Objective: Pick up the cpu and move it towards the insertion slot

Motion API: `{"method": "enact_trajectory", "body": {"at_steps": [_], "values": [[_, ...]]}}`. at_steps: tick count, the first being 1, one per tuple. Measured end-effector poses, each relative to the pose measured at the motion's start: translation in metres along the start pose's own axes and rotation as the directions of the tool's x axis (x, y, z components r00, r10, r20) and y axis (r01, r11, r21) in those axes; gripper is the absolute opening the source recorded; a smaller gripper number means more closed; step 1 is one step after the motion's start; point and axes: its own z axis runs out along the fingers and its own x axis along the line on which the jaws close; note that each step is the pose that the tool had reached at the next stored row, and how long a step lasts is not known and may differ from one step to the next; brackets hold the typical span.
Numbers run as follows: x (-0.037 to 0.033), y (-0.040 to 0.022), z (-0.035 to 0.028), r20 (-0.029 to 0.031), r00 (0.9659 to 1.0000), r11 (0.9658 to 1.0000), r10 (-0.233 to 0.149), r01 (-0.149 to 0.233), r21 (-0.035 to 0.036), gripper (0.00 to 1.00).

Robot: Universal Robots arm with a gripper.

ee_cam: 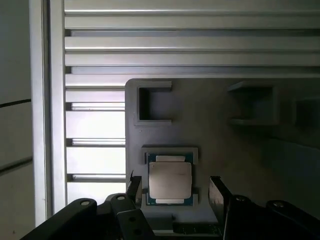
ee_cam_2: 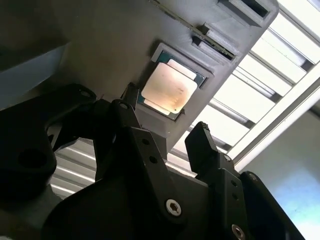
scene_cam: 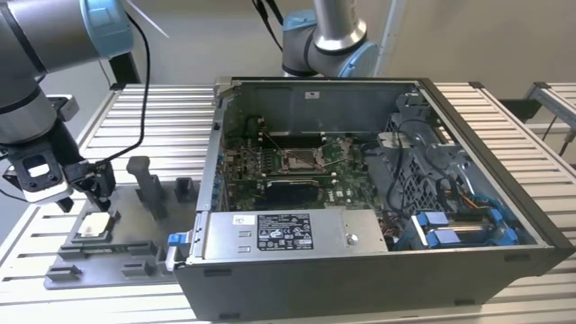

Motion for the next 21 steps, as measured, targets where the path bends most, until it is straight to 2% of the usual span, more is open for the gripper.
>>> {"method": "enact_trajectory", "body": {"at_steps": [14, 21], "values": [[0.0030, -0.0039, 0.0198, -0.0003, 1.0000, 1.0000, -0.006, 0.006, 0.0000, 1.00], [0.0031, -0.0068, 0.0265, -0.0003, 1.0000, 1.0000, -0.010, 0.010, -0.0001, 1.00]]}}
